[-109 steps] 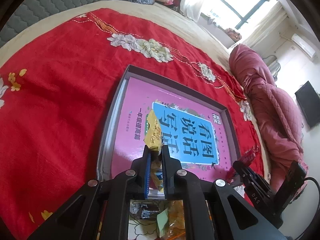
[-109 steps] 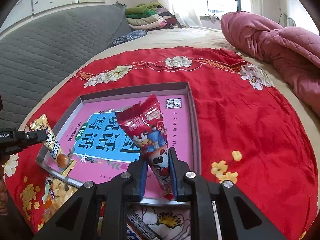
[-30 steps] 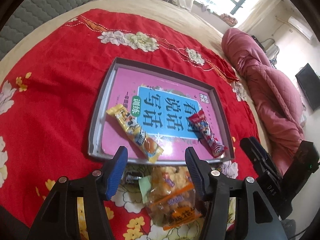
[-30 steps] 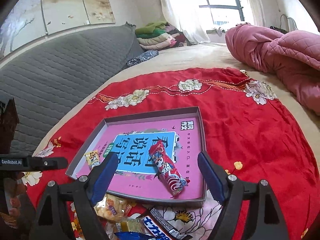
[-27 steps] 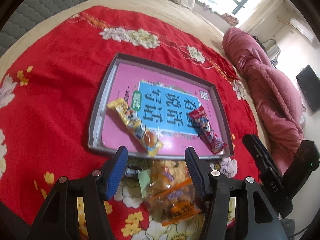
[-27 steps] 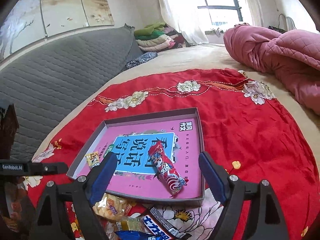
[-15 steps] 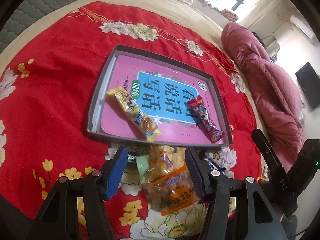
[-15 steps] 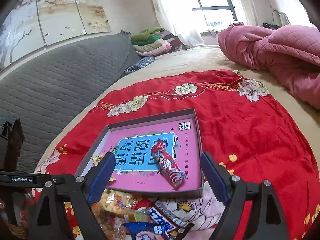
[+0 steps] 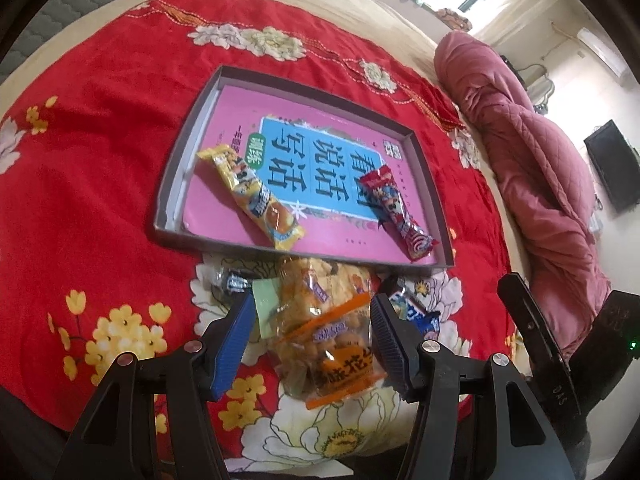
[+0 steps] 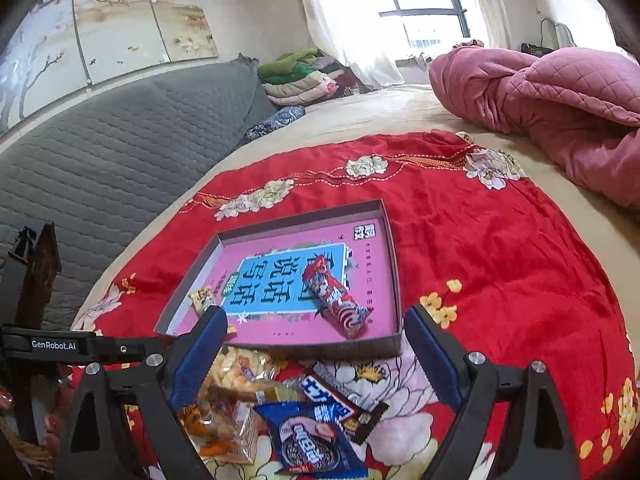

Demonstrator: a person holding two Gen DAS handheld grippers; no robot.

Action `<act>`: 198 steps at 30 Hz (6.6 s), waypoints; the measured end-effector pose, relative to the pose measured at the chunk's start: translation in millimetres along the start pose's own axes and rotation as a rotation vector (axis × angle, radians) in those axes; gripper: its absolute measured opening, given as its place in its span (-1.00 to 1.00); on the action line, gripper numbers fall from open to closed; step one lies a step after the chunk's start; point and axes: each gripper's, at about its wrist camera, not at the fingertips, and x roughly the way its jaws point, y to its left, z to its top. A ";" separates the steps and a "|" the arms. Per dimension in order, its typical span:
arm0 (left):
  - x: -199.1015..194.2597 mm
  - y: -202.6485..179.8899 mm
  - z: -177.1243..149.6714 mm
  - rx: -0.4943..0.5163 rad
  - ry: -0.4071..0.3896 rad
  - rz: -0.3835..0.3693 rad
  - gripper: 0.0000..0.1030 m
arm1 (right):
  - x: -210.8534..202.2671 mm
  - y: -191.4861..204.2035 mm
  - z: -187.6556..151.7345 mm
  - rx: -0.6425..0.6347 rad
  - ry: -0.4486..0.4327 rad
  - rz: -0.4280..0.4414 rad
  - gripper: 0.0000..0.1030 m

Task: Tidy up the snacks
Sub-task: 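Move both open tools back over the remaining snack pile, then grasp the blue cookie pack with the right tool while the left tool grasps the orange-labelled peanut bag, then carry the blue cookie pack and the peanut bag over the tray, then lower both packs into the tray and open both tools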

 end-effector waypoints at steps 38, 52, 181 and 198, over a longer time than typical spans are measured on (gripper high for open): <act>34.9 -15.3 -32.1 -0.005 0.181 -0.051 0.20 | 24.5 20.1 -59.8 -0.125 0.333 -0.112 0.75; 50.5 -15.1 -30.3 -0.049 0.194 -0.037 0.20 | 44.6 18.7 -70.1 -0.137 0.405 -0.123 0.74; 89.5 -42.0 70.5 0.082 -0.014 0.084 -0.12 | 94.6 -23.9 26.2 0.007 0.125 0.021 0.10; 99.7 -41.1 67.0 0.089 0.022 0.095 -0.12 | 108.9 -32.4 15.5 0.041 0.209 -0.013 0.10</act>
